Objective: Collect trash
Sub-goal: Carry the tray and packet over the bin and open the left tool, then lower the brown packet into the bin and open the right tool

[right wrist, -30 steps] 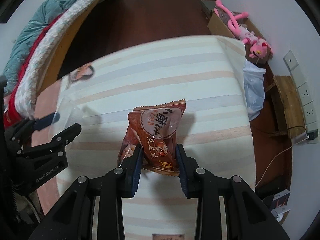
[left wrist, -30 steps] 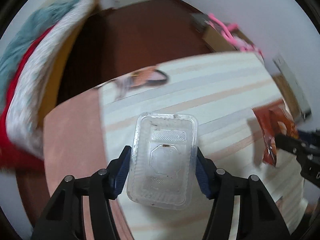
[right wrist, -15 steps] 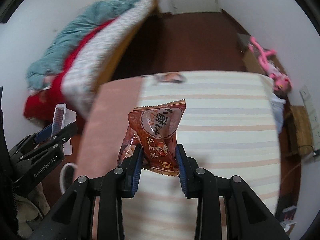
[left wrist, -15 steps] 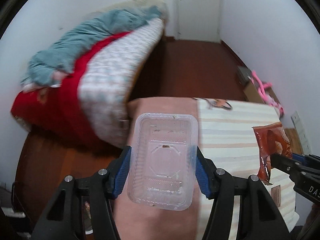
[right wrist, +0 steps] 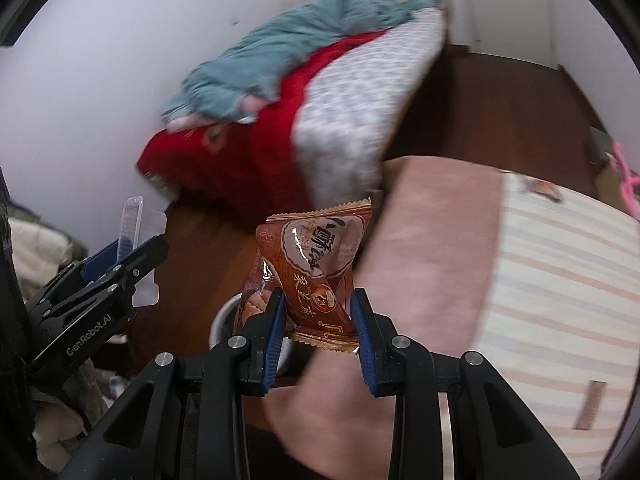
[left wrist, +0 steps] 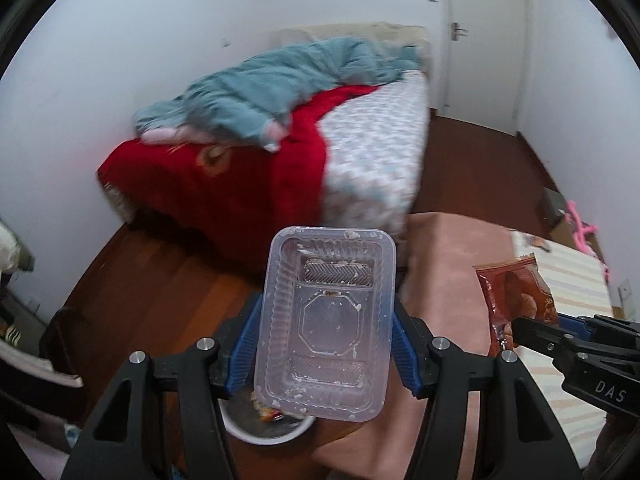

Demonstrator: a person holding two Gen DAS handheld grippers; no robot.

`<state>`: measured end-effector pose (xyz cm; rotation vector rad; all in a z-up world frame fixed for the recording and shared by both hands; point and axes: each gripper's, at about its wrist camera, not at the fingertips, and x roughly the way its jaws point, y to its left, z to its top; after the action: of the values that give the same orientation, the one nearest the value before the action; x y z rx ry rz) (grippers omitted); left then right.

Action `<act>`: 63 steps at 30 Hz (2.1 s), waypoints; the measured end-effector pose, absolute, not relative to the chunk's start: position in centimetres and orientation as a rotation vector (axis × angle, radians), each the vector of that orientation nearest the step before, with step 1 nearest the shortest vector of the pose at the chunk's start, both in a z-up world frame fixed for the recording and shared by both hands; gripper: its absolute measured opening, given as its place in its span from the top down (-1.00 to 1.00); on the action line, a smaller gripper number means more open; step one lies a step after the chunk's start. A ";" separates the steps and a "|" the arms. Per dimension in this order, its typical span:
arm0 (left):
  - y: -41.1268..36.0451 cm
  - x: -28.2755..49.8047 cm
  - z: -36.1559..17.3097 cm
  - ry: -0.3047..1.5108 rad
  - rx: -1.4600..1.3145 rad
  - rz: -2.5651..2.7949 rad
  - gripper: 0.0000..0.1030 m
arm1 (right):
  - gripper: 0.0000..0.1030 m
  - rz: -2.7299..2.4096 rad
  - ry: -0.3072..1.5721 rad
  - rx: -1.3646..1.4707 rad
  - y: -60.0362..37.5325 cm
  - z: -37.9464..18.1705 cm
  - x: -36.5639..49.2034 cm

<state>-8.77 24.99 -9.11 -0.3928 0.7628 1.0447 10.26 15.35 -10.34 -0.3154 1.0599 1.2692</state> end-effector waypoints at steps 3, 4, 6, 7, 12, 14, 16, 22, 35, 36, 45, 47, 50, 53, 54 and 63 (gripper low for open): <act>27.0 -12.2 -11.0 0.781 -0.450 1.087 -0.08 | 0.34 1.327 1.083 -0.357 18.6 -11.4 6.0; 27.8 -13.5 -12.1 0.791 -0.483 1.098 -0.08 | 0.34 1.339 1.094 -0.371 19.5 -12.0 4.9; 29.2 -15.4 -14.2 0.810 -0.552 1.111 -0.08 | 0.34 1.358 1.123 -0.415 21.7 -13.8 2.4; 29.7 -16.3 -15.3 0.822 -0.581 1.115 -0.08 | 0.34 1.364 1.143 -0.439 22.7 -14.9 1.3; 34.0 -20.7 -23.0 0.893 -0.806 1.092 -0.08 | 0.34 1.366 1.272 -0.562 27.8 -22.7 -3.0; 35.4 -22.0 -25.9 0.922 -0.881 1.075 -0.09 | 0.34 1.352 1.323 -0.617 29.5 -26.2 -4.3; 36.9 -22.7 -29.1 0.945 -0.959 1.048 -0.09 | 0.34 1.341 1.364 -0.661 30.9 -29.2 -5.4; 39.6 -23.3 -35.5 0.962 -1.134 0.986 -0.26 | 0.34 1.301 1.456 -0.773 34.7 -36.8 -7.4; 38.3 -28.9 -35.9 0.971 -1.149 1.170 -0.91 | -0.60 1.317 1.466 -0.869 39.3 -42.3 -9.7; 37.8 -29.1 -35.5 0.977 -1.127 1.198 -0.91 | -0.71 1.319 1.455 -0.874 39.3 -42.1 -9.7; 35.2 -29.4 -35.1 1.039 -1.076 1.248 -0.91 | -1.00 1.283 1.402 -0.919 36.9 -39.3 -9.4; 35.4 -29.1 -35.8 1.075 -1.067 1.254 -0.91 | -1.00 1.280 1.402 -0.960 36.9 -39.4 -9.7; 35.4 -29.1 -36.6 1.116 -1.065 1.261 -0.91 | -1.00 1.231 1.344 -1.092 37.5 -40.2 -10.8; 34.9 -29.5 -37.0 1.119 -1.079 1.267 -0.91 | -0.86 1.160 1.415 -1.215 37.9 -42.9 -11.4; 34.8 -29.7 -37.1 1.117 -1.086 1.267 -0.91 | -0.15 1.161 1.421 -1.209 37.8 -43.3 -11.4; 35.6 -30.7 -38.0 1.120 -1.116 1.293 -0.91 | -0.78 1.210 1.545 -1.020 38.6 -45.0 -10.6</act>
<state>-30.67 35.65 -38.04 -1.1162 1.1203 1.2934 -10.62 38.56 -45.01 -1.0197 1.5452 1.2098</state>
